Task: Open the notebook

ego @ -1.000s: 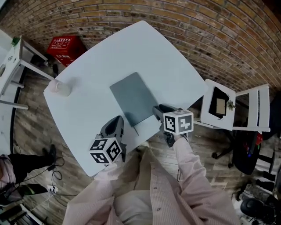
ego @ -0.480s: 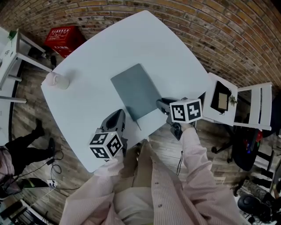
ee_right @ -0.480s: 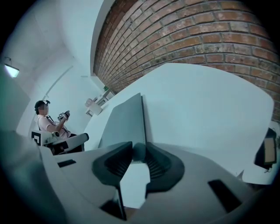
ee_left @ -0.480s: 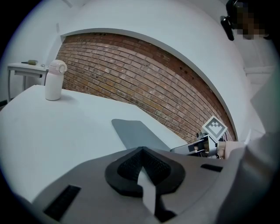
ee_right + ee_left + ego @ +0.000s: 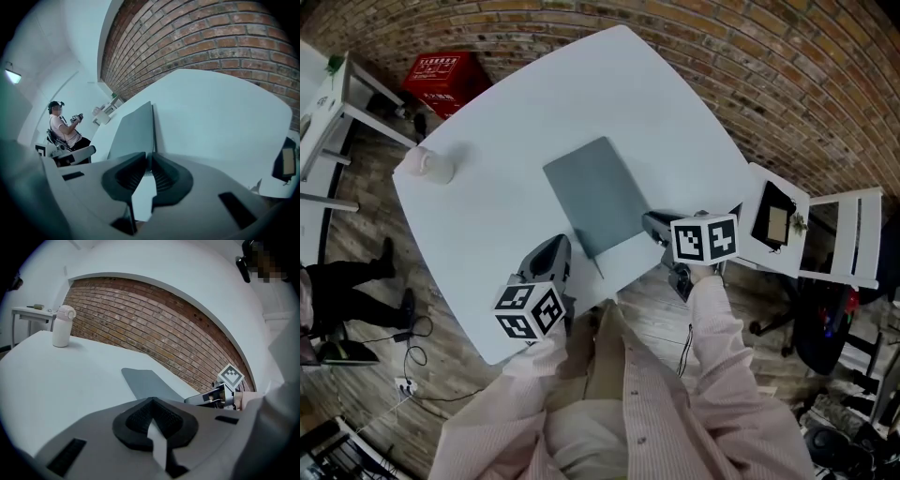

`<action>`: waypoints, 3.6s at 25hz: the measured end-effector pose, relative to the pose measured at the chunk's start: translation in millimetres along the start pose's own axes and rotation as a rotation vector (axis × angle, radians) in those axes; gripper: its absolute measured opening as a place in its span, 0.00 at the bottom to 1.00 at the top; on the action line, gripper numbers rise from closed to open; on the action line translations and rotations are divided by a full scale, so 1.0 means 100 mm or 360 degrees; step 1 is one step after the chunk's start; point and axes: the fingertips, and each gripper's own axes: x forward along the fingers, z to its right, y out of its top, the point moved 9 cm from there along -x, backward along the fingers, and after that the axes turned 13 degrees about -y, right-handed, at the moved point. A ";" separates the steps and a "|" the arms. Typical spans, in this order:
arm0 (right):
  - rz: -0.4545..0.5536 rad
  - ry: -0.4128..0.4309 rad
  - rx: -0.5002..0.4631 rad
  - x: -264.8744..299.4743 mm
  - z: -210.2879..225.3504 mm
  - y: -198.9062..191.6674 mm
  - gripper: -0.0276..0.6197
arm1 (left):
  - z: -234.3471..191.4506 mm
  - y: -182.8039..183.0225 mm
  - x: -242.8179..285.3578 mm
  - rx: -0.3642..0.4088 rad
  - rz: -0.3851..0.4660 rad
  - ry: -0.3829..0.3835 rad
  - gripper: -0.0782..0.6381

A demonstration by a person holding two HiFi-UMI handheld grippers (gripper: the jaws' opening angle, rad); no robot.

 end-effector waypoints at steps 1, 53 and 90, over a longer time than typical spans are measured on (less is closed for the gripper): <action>0.0009 0.0008 0.0008 -0.01 0.00 0.00 0.11 | 0.00 -0.01 -0.01 -0.0002 0.0009 0.0007 0.10; 0.0551 -0.0292 -0.0464 -0.78 -1.83 -0.07 0.08 | -0.33 -0.10 -1.65 0.0025 0.0276 0.0060 0.10; 0.0591 -0.0594 -0.0867 -0.14 -2.91 -0.74 0.09 | -0.68 -0.29 -2.20 0.0000 0.0240 0.0042 0.10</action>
